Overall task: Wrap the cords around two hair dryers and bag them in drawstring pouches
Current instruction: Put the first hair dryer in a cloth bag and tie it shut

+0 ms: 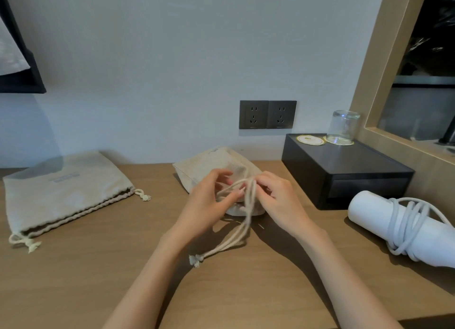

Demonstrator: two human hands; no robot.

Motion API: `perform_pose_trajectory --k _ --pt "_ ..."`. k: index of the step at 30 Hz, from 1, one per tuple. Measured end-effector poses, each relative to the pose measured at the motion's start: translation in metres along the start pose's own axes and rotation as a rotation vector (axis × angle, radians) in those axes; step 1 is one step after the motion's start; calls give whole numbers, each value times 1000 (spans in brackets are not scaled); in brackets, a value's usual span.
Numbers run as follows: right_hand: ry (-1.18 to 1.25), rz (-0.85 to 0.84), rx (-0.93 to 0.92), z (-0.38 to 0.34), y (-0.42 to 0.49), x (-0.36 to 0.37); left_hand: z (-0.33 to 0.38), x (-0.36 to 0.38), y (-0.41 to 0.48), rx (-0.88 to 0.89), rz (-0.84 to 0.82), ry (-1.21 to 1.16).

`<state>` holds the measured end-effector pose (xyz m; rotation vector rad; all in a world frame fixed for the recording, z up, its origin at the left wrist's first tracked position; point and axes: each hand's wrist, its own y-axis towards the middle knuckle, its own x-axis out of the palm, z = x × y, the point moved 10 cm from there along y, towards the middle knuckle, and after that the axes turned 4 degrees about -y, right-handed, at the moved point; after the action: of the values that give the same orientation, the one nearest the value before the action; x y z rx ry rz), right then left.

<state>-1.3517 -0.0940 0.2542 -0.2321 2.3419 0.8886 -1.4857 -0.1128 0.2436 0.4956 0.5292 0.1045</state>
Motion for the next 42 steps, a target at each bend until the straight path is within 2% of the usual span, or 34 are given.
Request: perform_pose_trajectory --k 2,4,8,12,14,18,21,24,28,31,33,37,40,42 --pt "23 2 28 0 -1 -2 10 -1 -2 100 25 176" --pt "36 21 67 3 -2 -6 18 -4 -4 152 46 177" --pt "133 6 178 13 -3 -9 23 -4 -6 158 37 154" --pt "154 -25 164 11 -3 -8 18 16 -10 80 -68 240" --pt "204 -49 174 10 -4 -6 19 20 -13 132 -86 374" --pt "392 -35 293 20 -3 -6 24 19 -11 198 -90 361" --pt "453 -9 376 30 -5 -11 34 28 -15 255 -170 350" --pt "544 -61 451 39 -9 -9 34 34 -19 271 -244 394" --pt "678 -142 567 47 -13 0 18 46 -21 147 -425 315" --pt "720 -155 590 48 -14 4 13 56 -25 141 -504 407" --pt "640 -114 542 48 -12 -4 14 53 -22 207 -454 530" --pt "453 -51 327 30 -6 -21 26 26 -15 304 -169 606" --pt "356 11 225 24 -3 -28 40 -1 -15 305 104 476" --pt "217 55 178 25 -2 -30 37 0 -11 260 88 332"
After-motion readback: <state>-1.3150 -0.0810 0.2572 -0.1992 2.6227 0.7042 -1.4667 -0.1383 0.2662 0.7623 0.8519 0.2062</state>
